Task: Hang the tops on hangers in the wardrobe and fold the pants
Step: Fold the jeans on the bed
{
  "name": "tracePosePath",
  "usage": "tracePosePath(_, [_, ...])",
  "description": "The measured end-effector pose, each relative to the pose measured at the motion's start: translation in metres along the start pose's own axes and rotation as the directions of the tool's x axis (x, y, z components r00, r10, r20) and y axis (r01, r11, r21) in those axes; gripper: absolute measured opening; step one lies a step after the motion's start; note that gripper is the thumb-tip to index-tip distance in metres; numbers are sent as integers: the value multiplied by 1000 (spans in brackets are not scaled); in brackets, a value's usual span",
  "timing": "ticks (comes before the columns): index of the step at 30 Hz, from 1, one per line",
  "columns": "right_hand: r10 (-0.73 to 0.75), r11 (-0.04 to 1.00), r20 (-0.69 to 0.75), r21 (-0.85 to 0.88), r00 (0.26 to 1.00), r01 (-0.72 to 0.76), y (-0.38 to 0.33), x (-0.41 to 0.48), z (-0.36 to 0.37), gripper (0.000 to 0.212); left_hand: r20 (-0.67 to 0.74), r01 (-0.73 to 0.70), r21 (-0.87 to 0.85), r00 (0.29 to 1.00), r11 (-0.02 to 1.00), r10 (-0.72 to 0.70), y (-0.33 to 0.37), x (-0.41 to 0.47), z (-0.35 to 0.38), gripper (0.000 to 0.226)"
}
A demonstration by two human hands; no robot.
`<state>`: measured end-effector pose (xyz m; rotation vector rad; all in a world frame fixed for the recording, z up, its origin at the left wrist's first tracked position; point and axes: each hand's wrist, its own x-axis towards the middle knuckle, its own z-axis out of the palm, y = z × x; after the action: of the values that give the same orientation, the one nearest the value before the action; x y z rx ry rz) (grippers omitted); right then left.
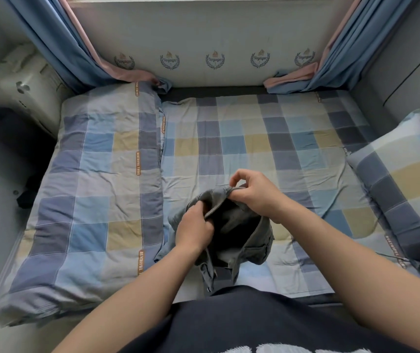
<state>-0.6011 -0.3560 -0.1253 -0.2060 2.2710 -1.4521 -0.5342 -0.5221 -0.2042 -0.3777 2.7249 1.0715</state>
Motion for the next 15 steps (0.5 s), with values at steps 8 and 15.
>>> tracePosePath(8, [197, 783, 130, -618, 972, -75, 44, 4, -12, 47, 7, 17, 284, 1000, 959, -20, -42, 16, -16, 24])
tracePosePath(15, [213, 551, -52, -819, 976, -163, 89, 1, -1, 36, 22, 33, 413, 999, 910, -47, -59, 11, -14, 16])
